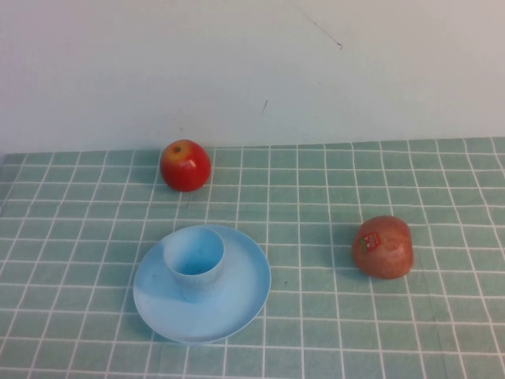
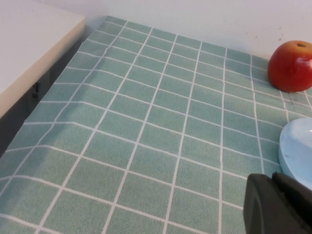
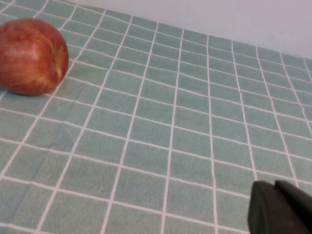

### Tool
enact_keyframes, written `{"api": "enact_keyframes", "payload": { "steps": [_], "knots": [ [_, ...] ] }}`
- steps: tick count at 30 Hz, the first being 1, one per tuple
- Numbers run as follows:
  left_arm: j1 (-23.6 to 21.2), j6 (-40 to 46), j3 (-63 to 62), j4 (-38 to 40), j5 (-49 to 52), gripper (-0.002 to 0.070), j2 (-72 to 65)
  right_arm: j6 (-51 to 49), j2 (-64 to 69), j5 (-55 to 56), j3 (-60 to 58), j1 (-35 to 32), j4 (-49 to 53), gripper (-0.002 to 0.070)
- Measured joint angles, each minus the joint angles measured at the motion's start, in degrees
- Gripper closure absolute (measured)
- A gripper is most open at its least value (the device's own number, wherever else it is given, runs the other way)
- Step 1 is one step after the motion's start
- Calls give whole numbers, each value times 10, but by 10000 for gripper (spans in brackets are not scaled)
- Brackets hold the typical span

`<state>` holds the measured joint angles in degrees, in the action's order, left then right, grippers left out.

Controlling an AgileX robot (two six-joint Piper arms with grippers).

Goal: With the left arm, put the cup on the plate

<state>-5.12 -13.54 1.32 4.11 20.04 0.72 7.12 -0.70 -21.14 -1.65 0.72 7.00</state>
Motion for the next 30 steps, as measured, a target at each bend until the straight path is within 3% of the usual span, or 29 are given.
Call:
{"api": "enact_keyframes", "payload": {
  "steps": [30],
  "knots": [
    [0,14,0,0,0,676,0,0,0,0,0,0,0,678]
  ]
}}
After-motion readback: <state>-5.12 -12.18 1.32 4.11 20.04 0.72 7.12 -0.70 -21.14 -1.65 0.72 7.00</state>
